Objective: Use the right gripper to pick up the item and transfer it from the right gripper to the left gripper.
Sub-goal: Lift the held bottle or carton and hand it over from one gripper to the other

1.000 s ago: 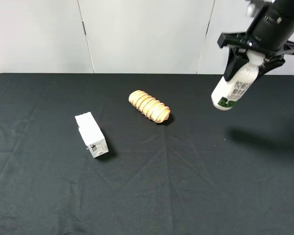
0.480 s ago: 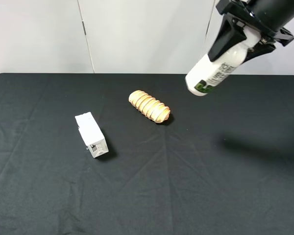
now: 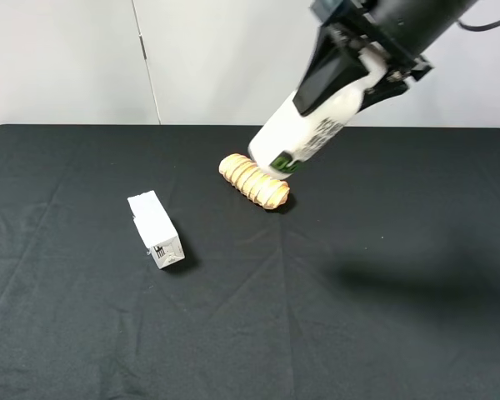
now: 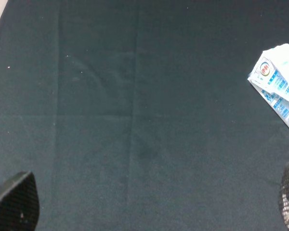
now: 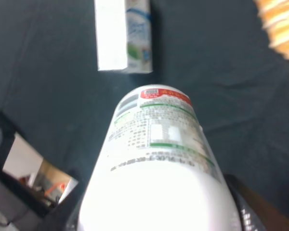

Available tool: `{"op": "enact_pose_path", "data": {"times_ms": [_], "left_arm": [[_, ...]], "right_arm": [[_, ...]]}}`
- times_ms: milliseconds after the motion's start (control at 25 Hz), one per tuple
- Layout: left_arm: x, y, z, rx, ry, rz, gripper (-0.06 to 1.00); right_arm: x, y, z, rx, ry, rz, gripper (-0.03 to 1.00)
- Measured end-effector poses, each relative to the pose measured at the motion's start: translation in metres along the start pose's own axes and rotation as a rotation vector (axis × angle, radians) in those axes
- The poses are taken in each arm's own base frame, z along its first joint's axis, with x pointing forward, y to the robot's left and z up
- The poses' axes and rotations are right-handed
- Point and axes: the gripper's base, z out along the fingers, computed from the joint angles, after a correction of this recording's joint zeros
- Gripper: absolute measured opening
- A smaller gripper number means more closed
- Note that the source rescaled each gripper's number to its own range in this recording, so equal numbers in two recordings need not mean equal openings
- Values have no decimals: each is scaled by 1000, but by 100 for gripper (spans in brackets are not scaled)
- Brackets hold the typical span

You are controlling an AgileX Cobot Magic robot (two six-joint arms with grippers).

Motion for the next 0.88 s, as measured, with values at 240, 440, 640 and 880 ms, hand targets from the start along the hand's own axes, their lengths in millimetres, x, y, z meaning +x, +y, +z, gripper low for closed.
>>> {"op": "enact_pose_path", "data": {"times_ms": [240,440,640,880], "left_arm": [[0,0,0,0,0,0,100],[0,0,0,0,0,0,100],[0,-1,0,11,-1,35,100],[-3,-10,2,111,4,141,100]], "right_arm": [[3,28,13,-48,23,-81,2],[1,39,15,-108,-3,-109,2],[0,41,15,-135,-27,-123,2],[-2,40,16,-131,-40,-144,2]]}}
